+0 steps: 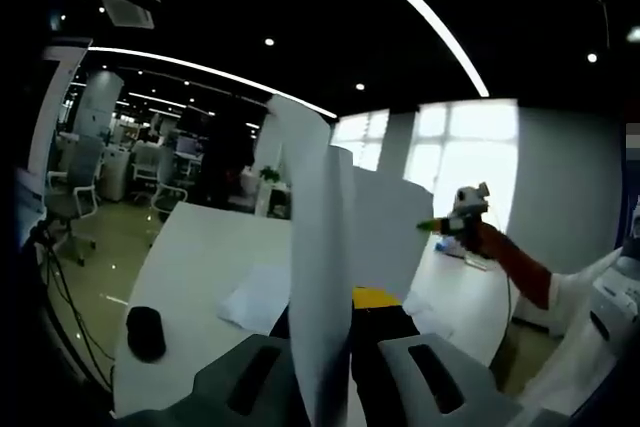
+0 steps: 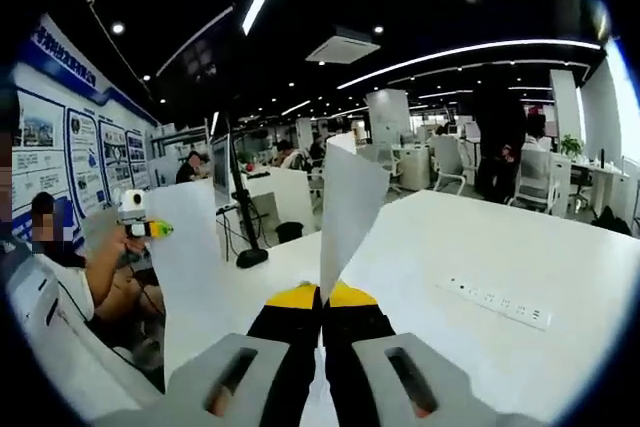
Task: Organize the stack of printing papers by aligning and flattening the scattered papers on the table
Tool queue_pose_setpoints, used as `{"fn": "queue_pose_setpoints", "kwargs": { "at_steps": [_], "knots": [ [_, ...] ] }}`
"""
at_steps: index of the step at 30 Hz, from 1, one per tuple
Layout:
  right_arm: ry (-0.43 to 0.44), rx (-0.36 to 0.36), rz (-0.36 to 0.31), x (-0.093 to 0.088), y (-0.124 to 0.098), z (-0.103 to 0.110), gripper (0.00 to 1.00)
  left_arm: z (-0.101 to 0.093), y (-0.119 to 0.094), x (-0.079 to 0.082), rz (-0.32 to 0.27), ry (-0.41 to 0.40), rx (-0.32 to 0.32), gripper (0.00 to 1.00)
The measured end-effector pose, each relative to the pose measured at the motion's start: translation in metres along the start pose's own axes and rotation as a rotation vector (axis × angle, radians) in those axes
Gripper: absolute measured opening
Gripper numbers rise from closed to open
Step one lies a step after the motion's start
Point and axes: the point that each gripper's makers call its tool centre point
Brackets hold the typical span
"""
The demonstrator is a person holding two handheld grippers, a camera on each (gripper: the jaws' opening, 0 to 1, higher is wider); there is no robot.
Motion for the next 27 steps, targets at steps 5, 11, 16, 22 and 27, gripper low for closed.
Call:
{"fn": "queue_pose_setpoints", "kwargs": {
  "at_steps": [5, 11, 16, 22, 27],
  "knots": [
    [0.008, 0.055, -0.044, 0.018, -0.012, 0.017, 0.00, 0.000, 0.002, 0.000, 0.005, -0.011, -0.007, 0.06],
    [-0.021, 0.100, -0.078, 0.035, -0.027, 0.036, 0.00, -0.002, 0.006, 0.000, 0.013, -0.016, -0.016, 0.06],
    [-0.033, 0.154, -0.103, 0.046, -0.040, 0.052, 0.00, -0.004, 0.010, -0.002, 0.019, -0.023, -0.023, 0.06],
    [-0.038, 0.215, -0.124, 0.054, -0.053, 0.064, 0.00, -0.003, 0.013, -0.002, 0.023, -0.031, -0.027, 0.06],
    [-0.061, 0.232, -0.112, 0.052, -0.057, 0.070, 0.00, -0.002, 0.016, -0.004, 0.023, -0.038, -0.024, 0.06]
  ]
}}
Point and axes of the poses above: the point that each gripper's makers call its tool centre point, and the gripper's own axes: y roughly forward along the fingers, z roughly to its left, x roughly out of its top, and after that the axes turned 6 degrees about -x, right-handed
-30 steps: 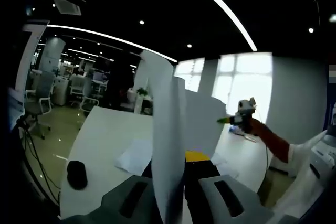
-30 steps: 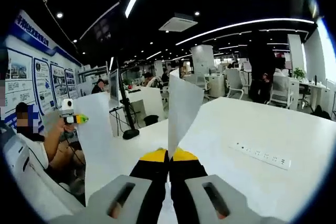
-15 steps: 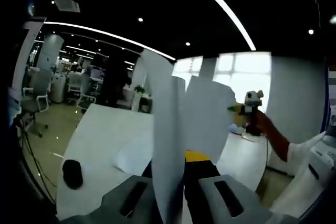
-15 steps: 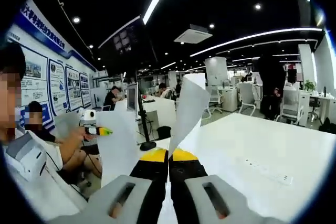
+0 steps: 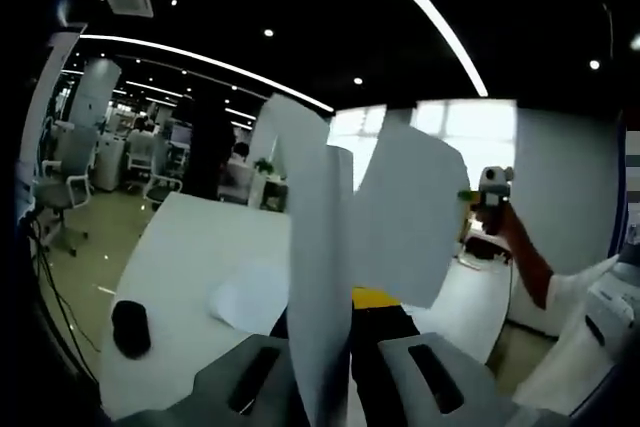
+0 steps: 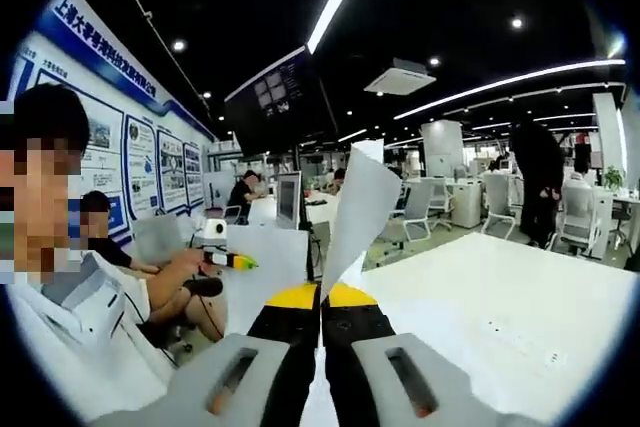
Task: Organize the stack of printing papers by aligning and flattening the scattered papers on the table
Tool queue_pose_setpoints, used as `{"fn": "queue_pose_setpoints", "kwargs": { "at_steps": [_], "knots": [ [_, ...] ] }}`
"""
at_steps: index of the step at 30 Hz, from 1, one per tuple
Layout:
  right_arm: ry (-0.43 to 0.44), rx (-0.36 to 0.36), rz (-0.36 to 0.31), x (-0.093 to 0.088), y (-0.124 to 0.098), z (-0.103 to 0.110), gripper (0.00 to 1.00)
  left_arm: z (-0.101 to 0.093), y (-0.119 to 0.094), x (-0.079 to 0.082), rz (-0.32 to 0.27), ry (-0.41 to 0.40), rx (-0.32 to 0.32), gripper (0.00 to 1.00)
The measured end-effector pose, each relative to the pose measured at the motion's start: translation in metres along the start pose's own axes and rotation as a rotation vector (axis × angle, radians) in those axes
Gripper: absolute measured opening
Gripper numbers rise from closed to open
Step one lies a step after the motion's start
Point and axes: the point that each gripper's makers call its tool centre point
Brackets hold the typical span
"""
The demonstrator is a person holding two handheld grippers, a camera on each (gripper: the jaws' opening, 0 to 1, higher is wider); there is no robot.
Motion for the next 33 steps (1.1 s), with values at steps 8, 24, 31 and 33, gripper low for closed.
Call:
{"fn": "queue_pose_setpoints", "kwargs": {
  "at_steps": [8, 24, 31, 33],
  "knots": [
    [-0.013, 0.007, 0.062, -0.001, -0.006, 0.006, 0.00, 0.002, 0.004, -0.002, 0.009, -0.004, 0.005, 0.06],
    [0.083, 0.056, 0.101, -0.015, 0.009, -0.011, 0.00, 0.004, 0.001, -0.004, 0.015, 0.002, 0.049, 0.06],
    [0.109, 0.112, 0.081, -0.029, 0.021, -0.013, 0.00, 0.006, 0.005, -0.003, 0.028, 0.006, 0.062, 0.06],
    [0.106, 0.125, 0.081, -0.032, 0.027, -0.013, 0.00, 0.006, 0.006, -0.004, 0.034, 0.007, 0.065, 0.06]
  ]
}}
Point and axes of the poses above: the point that each gripper's makers call its tool centre point, and the gripper's own axes: y roughly forward along the fingers, z roughly to its left, x roughly out of its top, and after that the axes turned 6 degrees about -x, right-handed
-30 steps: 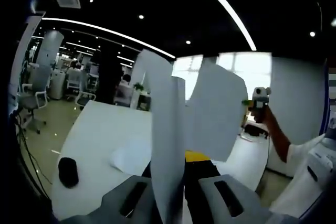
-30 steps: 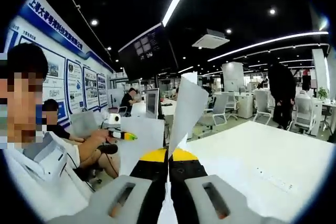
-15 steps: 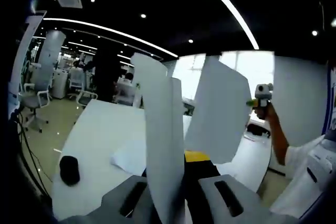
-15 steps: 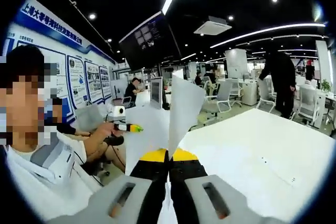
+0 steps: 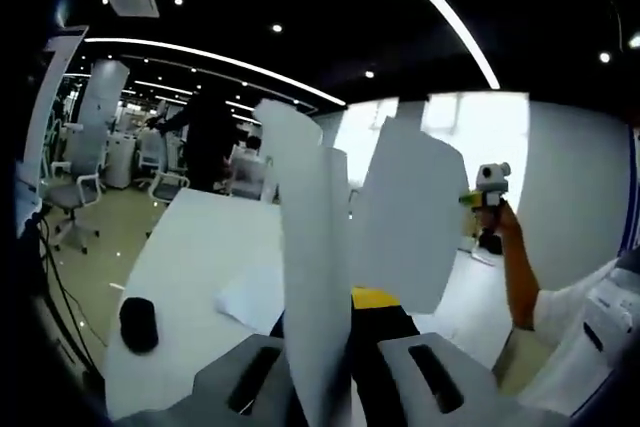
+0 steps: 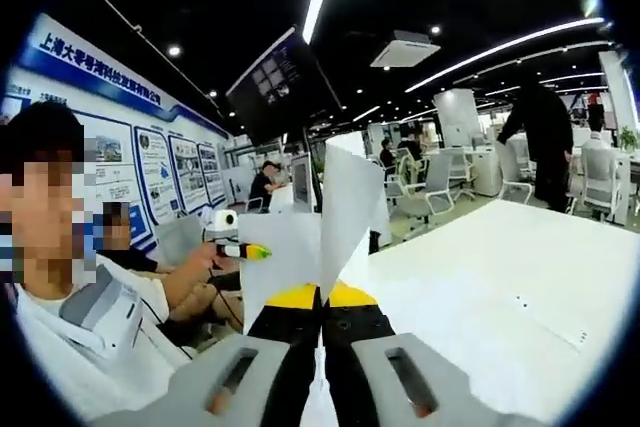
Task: Organize the stack of printing papers by aligning and flattening the scattered papers on the table
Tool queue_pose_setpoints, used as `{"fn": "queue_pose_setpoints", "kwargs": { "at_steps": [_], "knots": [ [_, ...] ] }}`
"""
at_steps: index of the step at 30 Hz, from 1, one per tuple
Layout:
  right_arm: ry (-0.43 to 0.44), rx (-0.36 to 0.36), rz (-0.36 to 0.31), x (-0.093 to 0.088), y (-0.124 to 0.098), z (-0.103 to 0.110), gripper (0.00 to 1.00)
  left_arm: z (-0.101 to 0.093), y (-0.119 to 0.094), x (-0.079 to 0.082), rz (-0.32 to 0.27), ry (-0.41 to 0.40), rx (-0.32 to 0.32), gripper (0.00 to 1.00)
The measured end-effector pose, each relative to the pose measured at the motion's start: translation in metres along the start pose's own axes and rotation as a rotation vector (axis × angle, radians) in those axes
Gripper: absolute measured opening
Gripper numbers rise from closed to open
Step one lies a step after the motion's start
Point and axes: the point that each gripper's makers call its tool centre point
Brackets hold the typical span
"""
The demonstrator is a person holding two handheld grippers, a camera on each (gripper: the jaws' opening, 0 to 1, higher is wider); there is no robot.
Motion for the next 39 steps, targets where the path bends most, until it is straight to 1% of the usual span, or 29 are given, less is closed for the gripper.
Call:
{"fn": "queue_pose_setpoints", "kwargs": {
  "at_steps": [5, 11, 16, 25, 29, 33, 39],
  "knots": [
    [0.008, 0.023, 0.038, -0.006, 0.005, 0.000, 0.00, 0.002, 0.002, 0.000, 0.005, 0.004, 0.006, 0.06],
    [0.010, 0.058, 0.052, -0.004, 0.002, 0.004, 0.00, 0.005, 0.007, -0.002, 0.005, -0.008, 0.006, 0.06],
    [0.019, 0.089, 0.053, -0.002, 0.002, 0.011, 0.00, 0.005, 0.010, -0.003, 0.006, -0.013, -0.001, 0.06],
    [0.021, 0.121, 0.056, 0.002, 0.004, 0.025, 0.00, 0.007, 0.012, -0.006, 0.003, -0.025, -0.007, 0.06],
    [0.036, 0.157, 0.045, 0.005, 0.005, 0.034, 0.00, 0.006, 0.013, -0.006, 0.001, -0.026, -0.012, 0.06],
    [0.040, 0.154, 0.061, 0.001, 0.010, 0.039, 0.00, 0.005, 0.013, -0.006, -0.006, -0.030, -0.017, 0.06],
    [0.040, 0.170, 0.054, 0.008, 0.010, 0.047, 0.00, 0.005, 0.010, -0.003, -0.013, -0.030, -0.022, 0.06]
  ]
}}
Point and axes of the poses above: the point that each gripper's makers call its tool centre point, and the gripper's own axes: y roughly forward along the fingers, z roughly to its left, x roughly out of its top, and after that the axes turned 6 degrees about -x, right-handed
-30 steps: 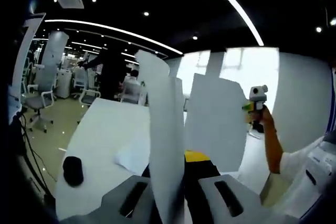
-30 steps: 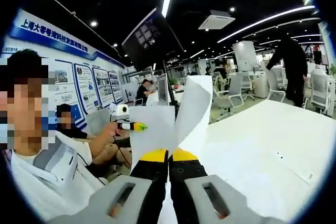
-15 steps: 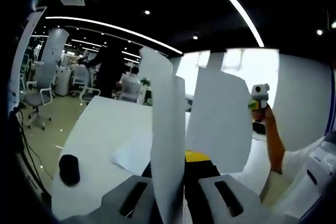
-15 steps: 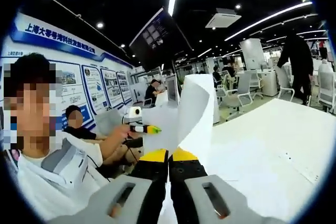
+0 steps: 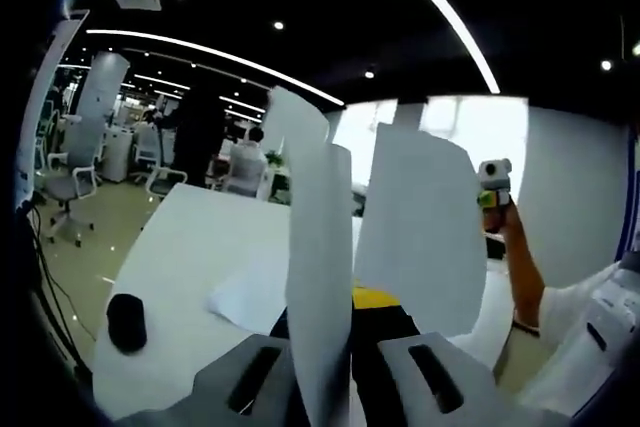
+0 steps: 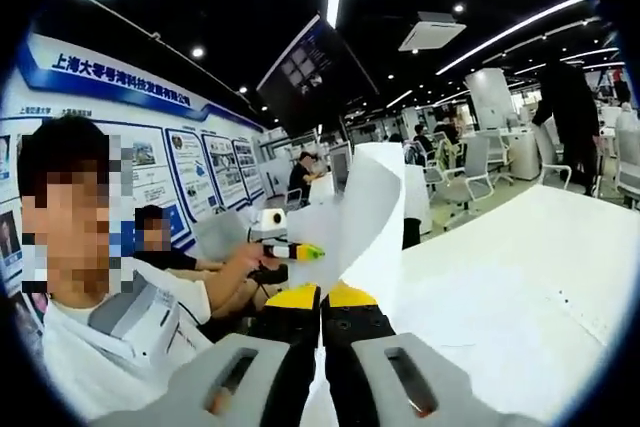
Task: Organize the stack of printing papers by aligning and flattening the scattered papers on the table
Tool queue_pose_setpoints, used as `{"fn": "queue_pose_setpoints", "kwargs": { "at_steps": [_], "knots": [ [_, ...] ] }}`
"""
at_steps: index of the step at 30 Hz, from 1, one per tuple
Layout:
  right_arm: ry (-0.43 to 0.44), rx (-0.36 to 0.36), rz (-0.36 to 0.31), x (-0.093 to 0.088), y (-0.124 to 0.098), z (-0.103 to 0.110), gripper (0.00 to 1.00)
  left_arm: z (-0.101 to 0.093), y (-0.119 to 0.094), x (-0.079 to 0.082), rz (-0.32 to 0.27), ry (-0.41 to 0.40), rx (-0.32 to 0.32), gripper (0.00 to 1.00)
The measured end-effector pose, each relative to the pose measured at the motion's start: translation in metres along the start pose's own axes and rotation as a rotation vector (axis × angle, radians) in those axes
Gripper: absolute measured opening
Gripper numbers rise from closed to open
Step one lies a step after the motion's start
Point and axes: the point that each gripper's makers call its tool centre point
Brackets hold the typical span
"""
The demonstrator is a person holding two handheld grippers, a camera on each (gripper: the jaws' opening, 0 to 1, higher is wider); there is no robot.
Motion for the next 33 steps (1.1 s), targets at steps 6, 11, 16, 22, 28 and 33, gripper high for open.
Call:
{"fn": "queue_pose_setpoints", "kwargs": {
  "at_steps": [6, 11, 16, 22, 28, 33],
  "knots": [
    [-0.009, 0.017, 0.001, 0.002, 0.006, 0.013, 0.00, -0.002, -0.002, 0.000, -0.002, 0.002, -0.003, 0.06],
    [-0.003, 0.020, 0.007, 0.002, 0.008, 0.018, 0.00, -0.003, -0.002, -0.001, -0.002, 0.000, -0.004, 0.06],
    [0.001, 0.026, 0.022, 0.003, 0.011, 0.023, 0.00, -0.004, -0.003, -0.002, -0.005, -0.003, -0.004, 0.06],
    [-0.005, 0.048, 0.027, 0.009, 0.011, 0.028, 0.00, -0.003, -0.004, -0.003, -0.007, -0.006, -0.001, 0.06],
    [-0.008, 0.068, 0.032, 0.010, 0.017, 0.036, 0.00, -0.002, -0.005, -0.004, -0.009, -0.009, 0.002, 0.06],
    [-0.010, 0.082, 0.033, 0.012, 0.020, 0.040, 0.00, -0.002, -0.004, -0.005, -0.010, -0.012, 0.001, 0.06]
  ]
}}
Point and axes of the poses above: the point that each gripper's makers call its tool centre point, and the gripper's own axes: y roughly forward along the fingers, z roughly to its left, x roughly out of its top, and after that the axes turned 6 degrees about -x, right-handed
